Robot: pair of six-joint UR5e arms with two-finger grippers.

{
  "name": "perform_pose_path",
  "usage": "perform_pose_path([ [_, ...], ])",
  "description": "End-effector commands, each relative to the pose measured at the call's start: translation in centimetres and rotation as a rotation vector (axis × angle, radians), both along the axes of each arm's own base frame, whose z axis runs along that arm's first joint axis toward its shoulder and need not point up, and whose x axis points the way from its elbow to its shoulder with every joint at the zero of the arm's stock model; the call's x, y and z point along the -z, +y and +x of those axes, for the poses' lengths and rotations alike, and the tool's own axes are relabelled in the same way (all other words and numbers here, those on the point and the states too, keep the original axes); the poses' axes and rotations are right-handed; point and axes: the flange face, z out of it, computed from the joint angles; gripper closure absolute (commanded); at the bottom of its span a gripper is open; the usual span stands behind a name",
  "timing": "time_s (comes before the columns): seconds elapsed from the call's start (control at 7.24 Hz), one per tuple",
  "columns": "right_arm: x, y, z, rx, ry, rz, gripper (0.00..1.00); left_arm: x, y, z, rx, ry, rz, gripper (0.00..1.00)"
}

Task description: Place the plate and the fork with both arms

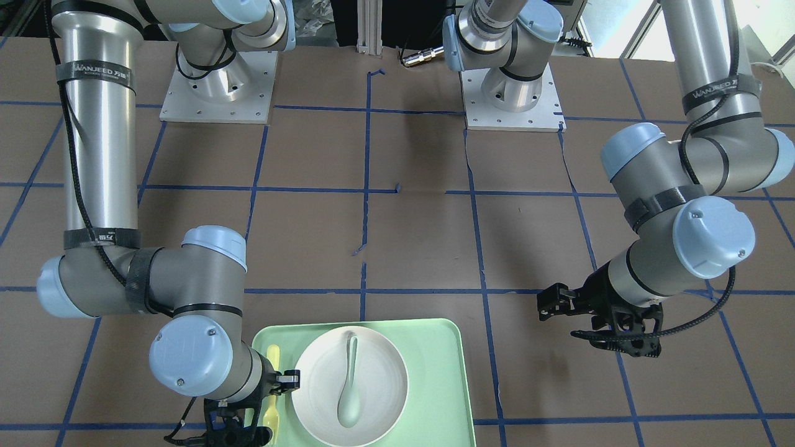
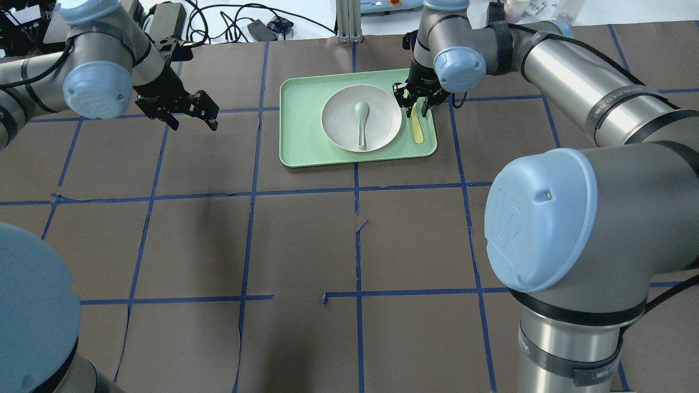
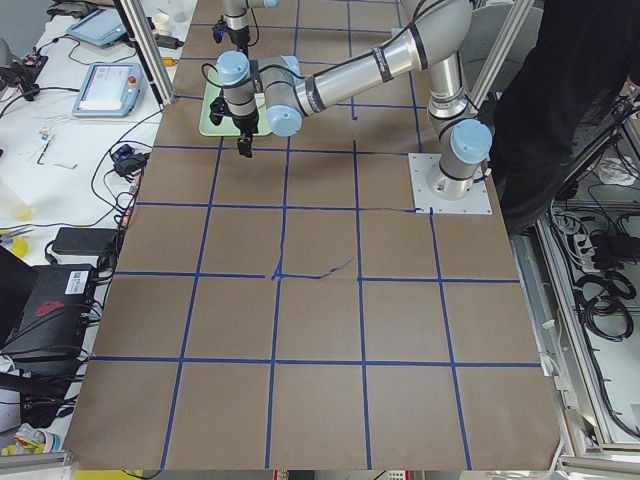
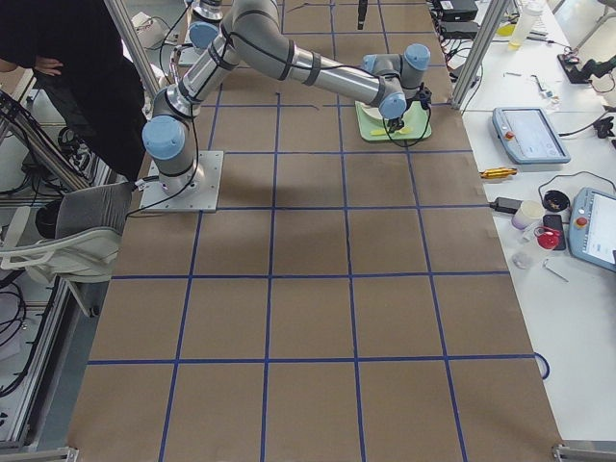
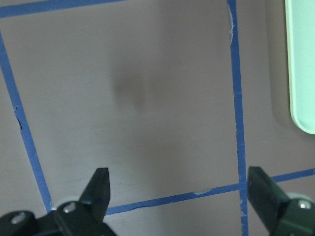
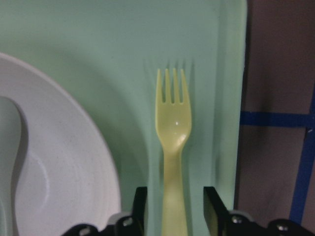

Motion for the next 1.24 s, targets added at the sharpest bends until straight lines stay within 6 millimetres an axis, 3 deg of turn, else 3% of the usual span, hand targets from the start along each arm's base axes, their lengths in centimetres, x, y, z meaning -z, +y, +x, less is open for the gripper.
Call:
perform_pose_path([
  [0.0, -4.3, 1.8, -0.3, -0.001, 0.002, -0.032, 0.0, -2.3, 0.5, -1.3, 0.018, -0.019, -0.026, 0.0],
  [0.14, -7.7, 4.3, -0.9, 0.0, 0.043, 0.002, 0.0, -4.0, 1.3, -2.4, 0.002, -0.033, -0.03, 0.0],
  [0.28, -12.0, 8.3, -2.1, 0.002, 0.129, 0.059, 0.0, -5.2, 2.9, -4.4, -0.083, -0.093, 0.019, 0.0],
  [0.55, -17.4, 15.5, -2.8, 0.014, 0.133, 0.094, 0.0, -8.5, 6.8, -10.1, -0.112, -0.143, 0.085, 0.0],
  [0.69, -19.6, 18.2, -2.7, 0.042, 0.129, 0.086, 0.0, -10.3, 8.7, -10.9, -0.146, -0.143, 0.11, 0.0],
  [0.97, -23.7, 21.5, -3.0, 0.053, 0.117, 0.103, 0.0, -13.2, 11.0, -11.0, -0.207, -0.136, 0.107, 0.0],
  [1.11, -24.6, 22.1, -3.1, 0.055, 0.115, 0.094, 0.0, -12.8, 11.0, -10.7, -0.207, -0.131, 0.111, 0.0],
])
